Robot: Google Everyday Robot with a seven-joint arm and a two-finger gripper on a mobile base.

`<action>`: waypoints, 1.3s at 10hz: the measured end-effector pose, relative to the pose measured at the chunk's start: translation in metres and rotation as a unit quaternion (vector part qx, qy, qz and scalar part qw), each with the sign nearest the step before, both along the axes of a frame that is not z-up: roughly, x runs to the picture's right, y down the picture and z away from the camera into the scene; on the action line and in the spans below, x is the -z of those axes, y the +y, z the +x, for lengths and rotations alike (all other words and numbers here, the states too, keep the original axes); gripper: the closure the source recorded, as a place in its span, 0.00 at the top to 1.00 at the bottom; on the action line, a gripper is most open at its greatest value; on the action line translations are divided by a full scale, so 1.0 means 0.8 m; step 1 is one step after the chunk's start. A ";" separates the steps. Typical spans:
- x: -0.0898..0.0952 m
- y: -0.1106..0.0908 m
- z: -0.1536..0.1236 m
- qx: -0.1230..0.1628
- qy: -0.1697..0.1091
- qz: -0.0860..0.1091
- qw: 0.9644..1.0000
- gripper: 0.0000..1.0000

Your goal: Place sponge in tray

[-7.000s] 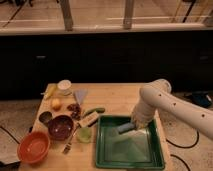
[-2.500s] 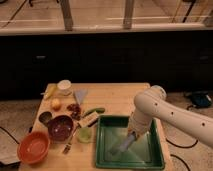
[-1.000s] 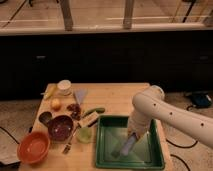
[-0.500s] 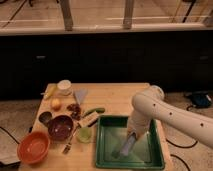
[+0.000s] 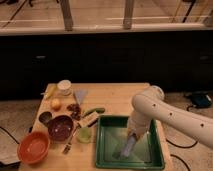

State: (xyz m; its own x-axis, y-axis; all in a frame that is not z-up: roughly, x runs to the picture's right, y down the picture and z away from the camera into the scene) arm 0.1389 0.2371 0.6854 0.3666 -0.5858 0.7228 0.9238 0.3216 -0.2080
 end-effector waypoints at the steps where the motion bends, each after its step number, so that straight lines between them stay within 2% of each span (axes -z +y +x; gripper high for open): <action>1: 0.000 0.000 -0.001 0.003 -0.003 0.000 1.000 0.29; 13: 0.002 0.001 -0.002 0.042 -0.044 0.005 0.998 0.29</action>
